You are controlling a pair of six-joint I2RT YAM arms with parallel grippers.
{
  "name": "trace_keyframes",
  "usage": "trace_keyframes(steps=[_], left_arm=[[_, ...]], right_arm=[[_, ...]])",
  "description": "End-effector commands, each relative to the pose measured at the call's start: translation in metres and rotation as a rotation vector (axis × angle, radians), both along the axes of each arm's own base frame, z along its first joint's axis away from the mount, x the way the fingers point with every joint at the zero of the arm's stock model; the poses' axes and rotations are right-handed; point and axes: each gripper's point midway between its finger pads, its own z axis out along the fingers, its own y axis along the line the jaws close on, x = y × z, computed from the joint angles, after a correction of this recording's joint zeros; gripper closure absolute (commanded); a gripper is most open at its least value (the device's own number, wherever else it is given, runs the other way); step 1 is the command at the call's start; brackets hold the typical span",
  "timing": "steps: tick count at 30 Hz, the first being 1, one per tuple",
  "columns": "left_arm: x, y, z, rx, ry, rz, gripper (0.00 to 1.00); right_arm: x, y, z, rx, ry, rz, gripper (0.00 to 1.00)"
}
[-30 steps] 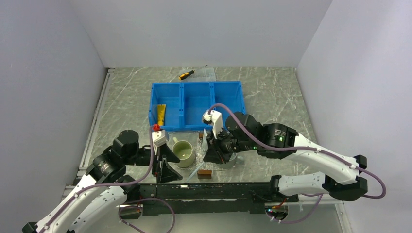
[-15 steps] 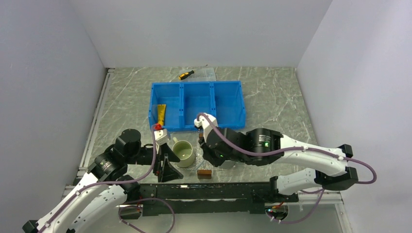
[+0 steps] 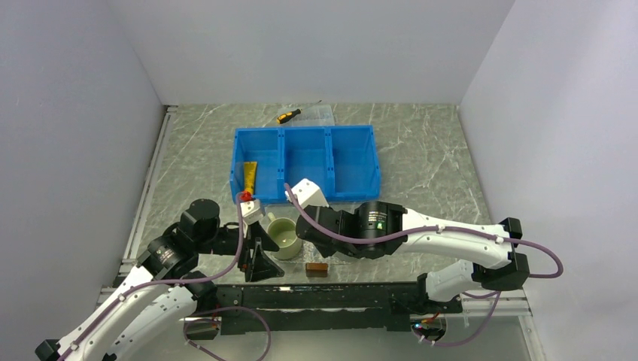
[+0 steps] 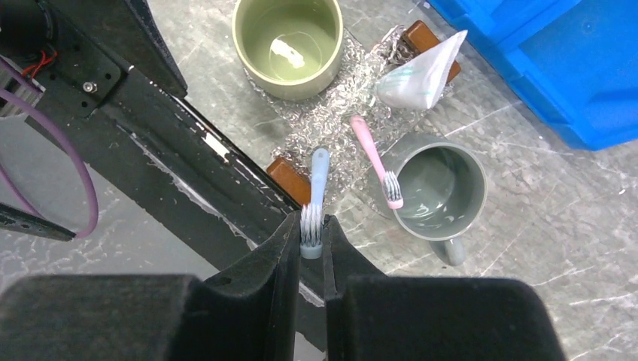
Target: Prepare toiletry sets of a toothbrush and toothpaste on the tray
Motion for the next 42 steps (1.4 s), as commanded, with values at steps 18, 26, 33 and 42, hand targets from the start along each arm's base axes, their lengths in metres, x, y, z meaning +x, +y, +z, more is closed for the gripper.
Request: trace_keyframes(steps=[18, 26, 33, 42], left_arm=[[0.002, -0.003, 0.009, -0.022, -0.010, -0.009, 0.00], [0.002, -0.003, 0.009, -0.022, -0.011, -0.007, 0.01], [0.002, -0.003, 0.010, -0.026, -0.015, -0.004, 0.01], [0.001, -0.003, 0.010, -0.025, -0.013, -0.007, 0.00]], right_arm=[[0.008, -0.002, -0.013, 0.013, 0.043, -0.052, 1.00], [0.014, 0.002, -0.020, -0.004, 0.081, -0.058, 1.00], [0.019, 0.005, -0.027, 0.003, 0.097, -0.068, 1.00], [0.022, 0.010, -0.038, 0.006, 0.111, -0.075, 1.00]])
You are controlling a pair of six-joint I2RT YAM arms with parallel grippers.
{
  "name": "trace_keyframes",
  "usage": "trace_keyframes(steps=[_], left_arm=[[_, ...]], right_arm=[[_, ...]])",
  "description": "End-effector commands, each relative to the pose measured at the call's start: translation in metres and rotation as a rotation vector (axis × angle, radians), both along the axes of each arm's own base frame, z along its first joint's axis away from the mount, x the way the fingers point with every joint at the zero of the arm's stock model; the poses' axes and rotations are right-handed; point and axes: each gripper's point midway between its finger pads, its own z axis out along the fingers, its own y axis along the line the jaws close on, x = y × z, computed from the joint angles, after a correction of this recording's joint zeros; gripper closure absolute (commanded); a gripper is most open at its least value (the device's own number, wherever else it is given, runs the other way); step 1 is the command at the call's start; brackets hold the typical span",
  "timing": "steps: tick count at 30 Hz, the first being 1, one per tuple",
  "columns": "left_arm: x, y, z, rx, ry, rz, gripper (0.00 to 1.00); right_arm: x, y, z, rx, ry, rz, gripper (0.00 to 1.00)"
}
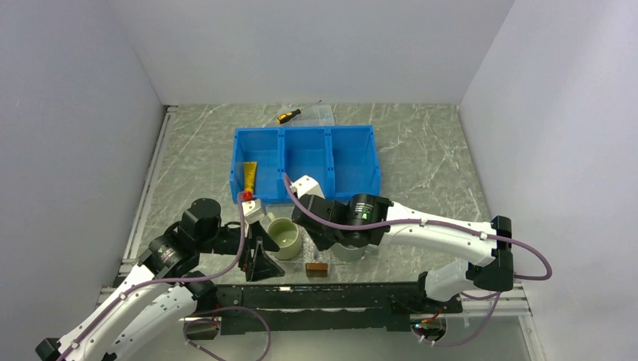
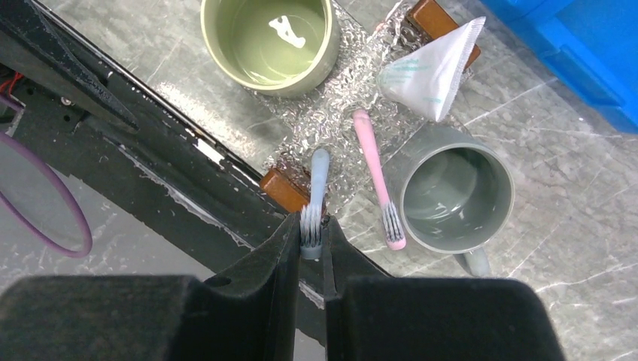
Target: Prepare toiletry sets of a toothbrush and toothpaste on the tray
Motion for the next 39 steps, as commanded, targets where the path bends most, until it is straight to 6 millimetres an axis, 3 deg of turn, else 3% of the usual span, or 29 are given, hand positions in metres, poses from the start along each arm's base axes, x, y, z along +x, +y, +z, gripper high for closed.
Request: trace_keyframes(steps=[1, 16, 39], left_arm=[[0.000, -0.002, 0.012, -0.033, -0.025, -0.008, 0.01], [0.001, -0.002, 0.011, -0.030, -0.022, -0.007, 0.01], [0.001, -0.003, 0.009, -0.025, -0.013, -0.011, 0.01]], right_arm=[[0.002, 0.009, -0.004, 0.025, 0.007, -0.003, 1.00], [-0.002, 0.009, -0.020, -0.011, 0.040, 0.001, 1.00], [0.024, 0.007, -0.026, 0.016, 0.041, -0.110, 1.00]])
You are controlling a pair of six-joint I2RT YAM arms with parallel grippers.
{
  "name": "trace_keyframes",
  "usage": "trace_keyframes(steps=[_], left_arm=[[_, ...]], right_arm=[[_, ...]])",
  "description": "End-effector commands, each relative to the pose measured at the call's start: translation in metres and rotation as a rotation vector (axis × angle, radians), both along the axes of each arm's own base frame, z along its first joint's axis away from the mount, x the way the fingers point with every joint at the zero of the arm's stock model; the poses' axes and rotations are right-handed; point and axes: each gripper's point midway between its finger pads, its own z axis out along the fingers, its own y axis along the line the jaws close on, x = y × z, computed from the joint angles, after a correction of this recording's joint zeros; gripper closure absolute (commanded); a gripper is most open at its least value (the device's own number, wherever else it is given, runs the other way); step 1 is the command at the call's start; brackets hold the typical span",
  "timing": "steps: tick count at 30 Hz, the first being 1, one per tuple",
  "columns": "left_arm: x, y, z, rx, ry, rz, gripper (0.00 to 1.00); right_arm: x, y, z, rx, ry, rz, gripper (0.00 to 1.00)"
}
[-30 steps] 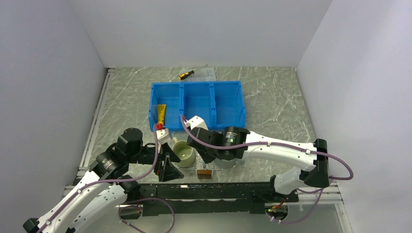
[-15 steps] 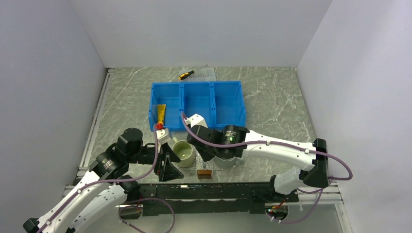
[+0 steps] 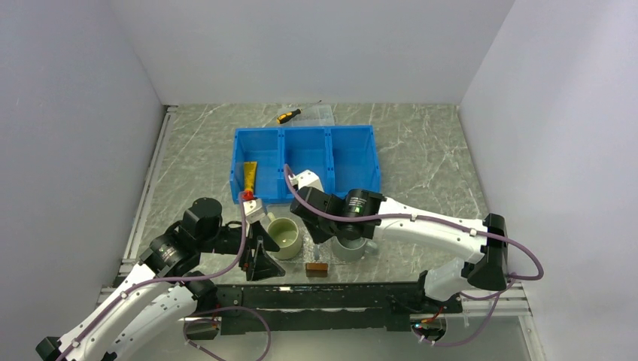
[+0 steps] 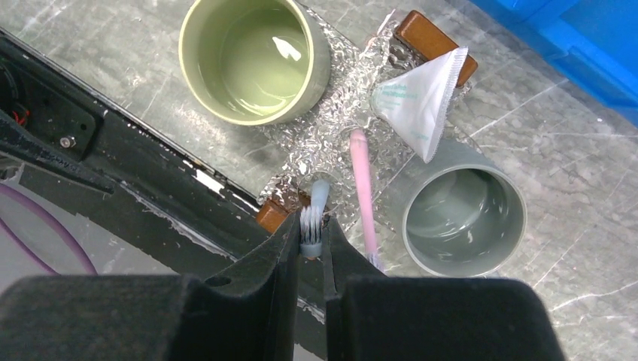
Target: Prepare toiletry sets of a toothbrush and toothpaste on the tray
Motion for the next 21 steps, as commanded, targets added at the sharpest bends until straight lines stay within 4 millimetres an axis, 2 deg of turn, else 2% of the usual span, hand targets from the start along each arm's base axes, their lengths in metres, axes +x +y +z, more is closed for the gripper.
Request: trace_keyframes(steps=[1, 10, 18, 21], left_arm=[[0.001, -0.003, 0.011, -0.031, -0.022, -0.012, 0.01], [0.001, -0.003, 0.011, -0.032, -0.021, -0.012, 0.01], [0.000, -0.003, 0.011, -0.033, -0.021, -0.016, 0.01], [0.000, -0.003, 0.011, -0.033, -0.022, -0.015, 0.01]], right_arm=[[0.005, 0.000, -0.007, -0.005, 0.016, -0.040, 1.00], [0.008, -0.008, 0.000, 0.010, 0.040, -0.086, 1.00], [0.012, -0.011, -0.005, 0.002, 0.045, -0.124, 1.00], [0.013, -0.012, -0.008, -0.004, 0.045, -0.130, 0.96]])
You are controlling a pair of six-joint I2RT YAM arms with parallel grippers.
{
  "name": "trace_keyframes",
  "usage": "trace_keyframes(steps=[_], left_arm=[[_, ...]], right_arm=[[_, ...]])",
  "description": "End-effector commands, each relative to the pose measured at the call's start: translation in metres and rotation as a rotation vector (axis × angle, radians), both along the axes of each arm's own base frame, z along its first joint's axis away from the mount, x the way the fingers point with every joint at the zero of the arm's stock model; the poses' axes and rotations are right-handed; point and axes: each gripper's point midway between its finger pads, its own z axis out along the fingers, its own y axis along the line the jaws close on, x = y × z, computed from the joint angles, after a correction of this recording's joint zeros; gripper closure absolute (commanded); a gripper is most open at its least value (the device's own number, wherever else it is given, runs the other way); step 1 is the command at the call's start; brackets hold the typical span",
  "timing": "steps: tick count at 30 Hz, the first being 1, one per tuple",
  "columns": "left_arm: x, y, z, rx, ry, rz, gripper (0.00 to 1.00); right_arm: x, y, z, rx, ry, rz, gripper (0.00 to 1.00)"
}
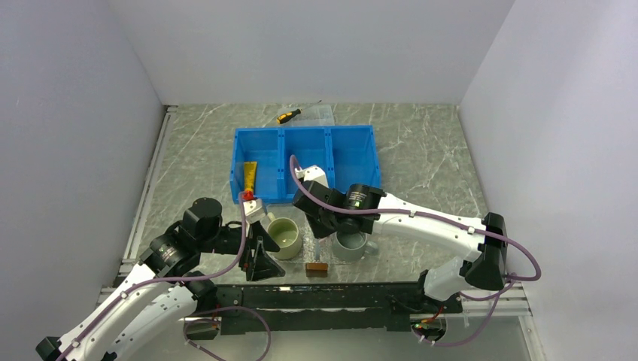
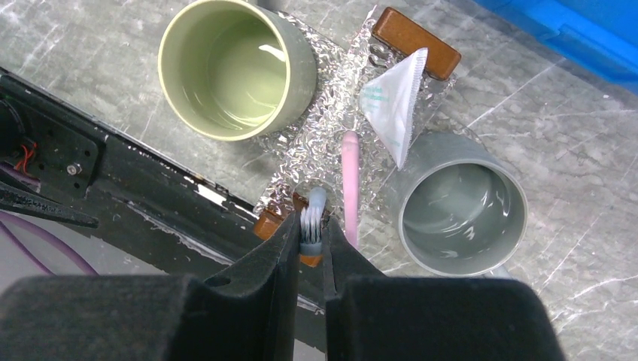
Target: Prepare toiletry sets of a toothbrush and toothpaste on the tray
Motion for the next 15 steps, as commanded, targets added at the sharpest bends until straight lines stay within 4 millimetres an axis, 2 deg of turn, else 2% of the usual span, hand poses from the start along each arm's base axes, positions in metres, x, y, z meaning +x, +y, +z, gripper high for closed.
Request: trace_keyframes(steps=[1, 15], left_arm=[[0.001, -0.003, 0.011, -0.032, -0.023, -0.011, 0.01], [0.001, -0.003, 0.010, -0.031, -0.022, -0.010, 0.01]], right_arm=[[0.001, -0.007, -0.004, -0.021, 0.007, -0.030, 0.94], [0.016, -0.009, -0.002, 0.005, -0.003, -0.072, 0.84]])
